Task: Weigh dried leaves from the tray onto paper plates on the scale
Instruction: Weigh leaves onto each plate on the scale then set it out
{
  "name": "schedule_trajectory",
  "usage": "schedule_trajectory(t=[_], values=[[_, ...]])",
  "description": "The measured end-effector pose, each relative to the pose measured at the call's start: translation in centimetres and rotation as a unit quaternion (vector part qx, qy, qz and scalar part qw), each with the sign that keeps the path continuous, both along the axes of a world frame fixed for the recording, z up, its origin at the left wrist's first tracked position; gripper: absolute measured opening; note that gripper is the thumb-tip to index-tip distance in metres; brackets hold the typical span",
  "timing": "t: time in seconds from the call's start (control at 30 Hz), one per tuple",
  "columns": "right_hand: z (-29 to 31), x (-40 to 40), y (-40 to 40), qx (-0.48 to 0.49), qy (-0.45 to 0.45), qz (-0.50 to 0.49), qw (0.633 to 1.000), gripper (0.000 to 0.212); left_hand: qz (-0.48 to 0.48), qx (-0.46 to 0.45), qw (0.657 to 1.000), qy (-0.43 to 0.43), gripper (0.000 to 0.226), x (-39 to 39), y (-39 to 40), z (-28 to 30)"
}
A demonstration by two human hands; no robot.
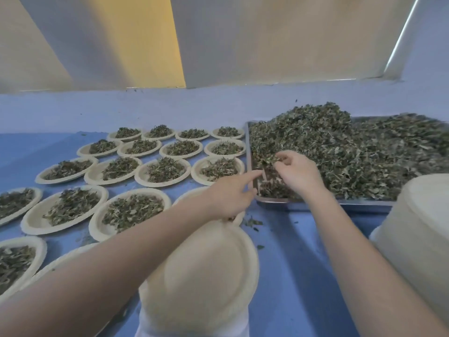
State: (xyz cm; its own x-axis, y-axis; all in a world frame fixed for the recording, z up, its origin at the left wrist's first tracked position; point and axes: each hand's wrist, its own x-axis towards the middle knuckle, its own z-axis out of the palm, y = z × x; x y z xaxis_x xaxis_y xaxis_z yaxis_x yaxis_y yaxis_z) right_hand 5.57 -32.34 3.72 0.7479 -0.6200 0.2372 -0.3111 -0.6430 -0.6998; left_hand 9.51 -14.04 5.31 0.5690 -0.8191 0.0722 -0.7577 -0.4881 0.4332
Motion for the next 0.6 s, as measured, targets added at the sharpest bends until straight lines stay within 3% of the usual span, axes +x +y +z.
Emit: schedule_trajectory(t=[0.1,0.17,0.3,0.47,0.6], values=[[-1.0,1.5,-4.2,-0.049,0.175,-0.104,0.978,0.05,-0.027,0.035,0.999,-0.022,0.05,1.1,-2.5,-0.2],[-1.9,2.3,-5.8,-0.038,0.237,-0.123,0.963,0.054,-0.05,0.05,0.997,-0.029,0.05,1.5,-4.0,-0.3],[-2.5,4.1,-6.3,-0.071,0.308,-0.001,0.949,0.056,-0.079,0.046,0.995,-0.03,0.046,2.1,-6.0,-0.6],[-1.1,4.9,-5.9,-0.082,0.25,0.056,0.963,0.049,-0.06,0.042,0.997,-0.002,0.028,3.0,-6.7,-0.7],[-2.0,4.5,-4.4,-0.092,0.347,0.144,0.922,0.056,-0.03,0.064,0.997,-0.022,0.027,3.7,-7.1,-0.8]])
